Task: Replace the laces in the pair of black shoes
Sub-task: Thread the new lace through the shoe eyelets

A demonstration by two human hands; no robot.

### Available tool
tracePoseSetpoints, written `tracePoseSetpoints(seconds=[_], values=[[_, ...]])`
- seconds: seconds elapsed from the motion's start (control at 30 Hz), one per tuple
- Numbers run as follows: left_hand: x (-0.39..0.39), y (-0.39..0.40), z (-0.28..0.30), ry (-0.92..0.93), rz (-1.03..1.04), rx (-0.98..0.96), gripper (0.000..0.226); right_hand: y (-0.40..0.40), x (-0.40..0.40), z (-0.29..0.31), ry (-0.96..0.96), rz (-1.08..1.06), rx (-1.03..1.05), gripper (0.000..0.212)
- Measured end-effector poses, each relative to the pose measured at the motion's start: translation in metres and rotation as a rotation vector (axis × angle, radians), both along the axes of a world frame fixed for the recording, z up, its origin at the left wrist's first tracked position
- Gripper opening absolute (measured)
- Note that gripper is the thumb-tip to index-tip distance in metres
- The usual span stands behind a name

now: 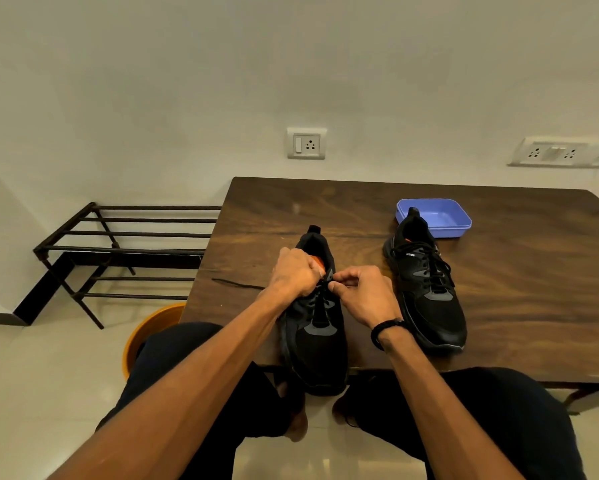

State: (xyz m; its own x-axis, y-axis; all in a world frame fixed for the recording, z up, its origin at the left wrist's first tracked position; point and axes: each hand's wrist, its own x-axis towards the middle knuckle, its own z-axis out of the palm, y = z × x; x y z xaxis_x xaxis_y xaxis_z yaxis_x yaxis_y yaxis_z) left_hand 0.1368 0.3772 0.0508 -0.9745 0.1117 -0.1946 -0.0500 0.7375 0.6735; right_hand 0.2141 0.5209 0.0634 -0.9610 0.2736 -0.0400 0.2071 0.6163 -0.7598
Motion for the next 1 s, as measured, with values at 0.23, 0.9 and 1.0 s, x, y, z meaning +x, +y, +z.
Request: tracePoseSetpoints(seconds=[0.23, 0.9, 1.0], values=[[0.012, 0.000, 0.010, 0.074, -0.050, -0.062, 0.036, -0.001, 0.001, 0.001, -0.014, 0.012, -0.019, 0.021], [0.027, -0.027, 0.047, -0.197, -0.298, -0.176, 0.100, -0.002, 0.001, 0.019, 0.314, -0.082, -0.189, 0.013], [0.030, -0.035, 0.049, -0.266, -0.294, -0.178, 0.116, 0.009, 0.002, 0.048, 0.372, -0.174, -0.895, 0.010]])
